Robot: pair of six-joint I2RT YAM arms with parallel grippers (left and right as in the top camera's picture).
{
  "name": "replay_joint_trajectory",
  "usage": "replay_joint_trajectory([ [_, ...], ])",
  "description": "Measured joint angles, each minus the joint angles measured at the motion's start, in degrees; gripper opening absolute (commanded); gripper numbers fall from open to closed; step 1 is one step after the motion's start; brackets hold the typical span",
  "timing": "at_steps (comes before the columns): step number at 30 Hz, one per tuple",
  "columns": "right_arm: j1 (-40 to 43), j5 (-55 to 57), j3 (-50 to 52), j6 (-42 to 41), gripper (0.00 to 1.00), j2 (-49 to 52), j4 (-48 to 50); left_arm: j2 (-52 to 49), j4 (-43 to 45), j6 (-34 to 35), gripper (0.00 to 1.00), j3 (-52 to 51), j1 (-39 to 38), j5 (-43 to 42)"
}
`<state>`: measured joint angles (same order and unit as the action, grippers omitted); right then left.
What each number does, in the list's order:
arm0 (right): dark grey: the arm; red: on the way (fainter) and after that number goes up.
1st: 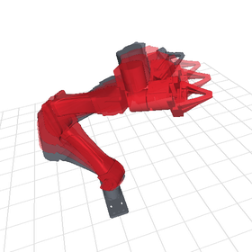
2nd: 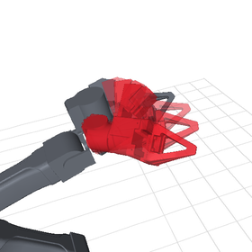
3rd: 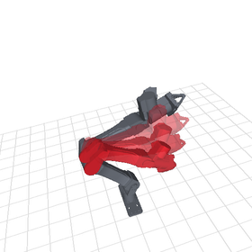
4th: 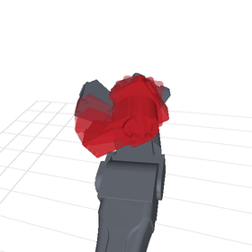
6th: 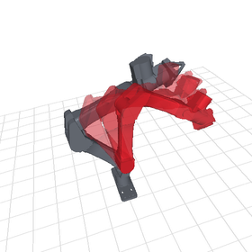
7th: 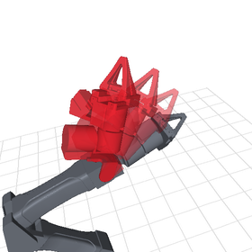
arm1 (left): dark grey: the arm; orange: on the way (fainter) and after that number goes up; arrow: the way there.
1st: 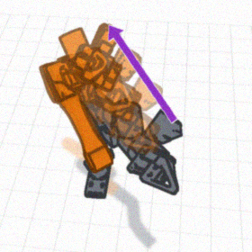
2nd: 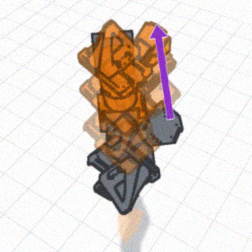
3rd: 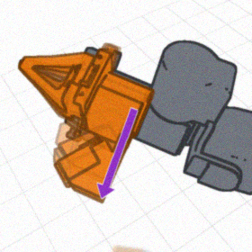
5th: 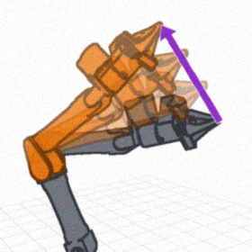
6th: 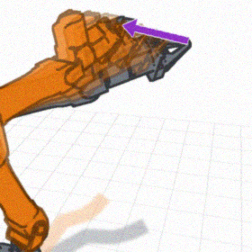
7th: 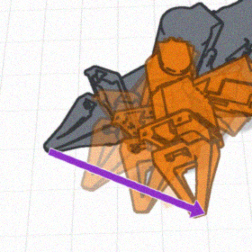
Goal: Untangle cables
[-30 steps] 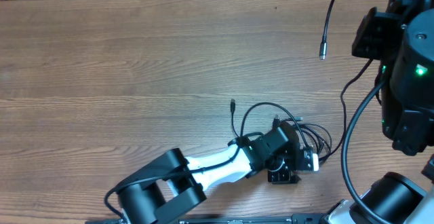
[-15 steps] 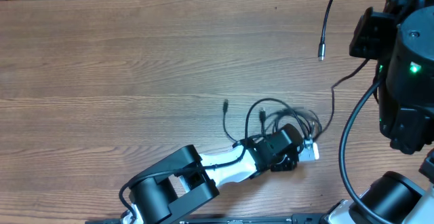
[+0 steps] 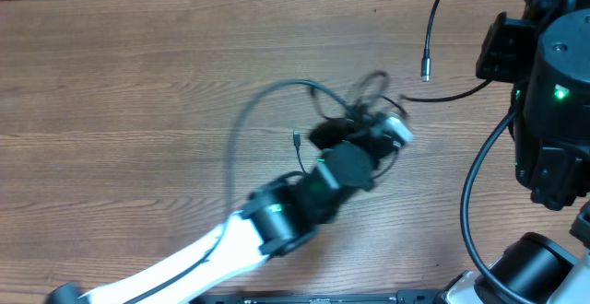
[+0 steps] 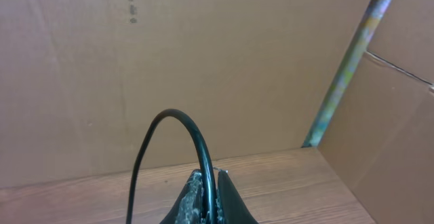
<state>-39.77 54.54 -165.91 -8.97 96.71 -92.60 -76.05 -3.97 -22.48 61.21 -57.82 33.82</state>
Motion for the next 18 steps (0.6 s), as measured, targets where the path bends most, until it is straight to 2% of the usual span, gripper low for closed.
replay_joint_trajectory([
  [6, 0.0, 2.0, 0.0, -0.7, 0.04, 0.0, 0.0, 7.8, -7.8, 0.0, 0.04, 0.0, 5.2, 4.3],
  [10, 2.4, 2.4, 0.0, -2.0, 0.04, 0.0, -0.1, 11.0, -9.3, 0.0, 0.04, 0.0, 8.2, 7.4],
  [13, 7.4, 1.5, 0.0, -4.2, 0.04, 0.0, -1.7, 12.8, -9.4, 0.0, 0.04, 0.0, 10.4, 10.6],
  [18, 20.2, -5.6, 0.0, -6.4, 0.04, 0.3, -2.3, 15.8, -9.4, 0.0, 0.04, 0.0, 15.4, 16.7],
])
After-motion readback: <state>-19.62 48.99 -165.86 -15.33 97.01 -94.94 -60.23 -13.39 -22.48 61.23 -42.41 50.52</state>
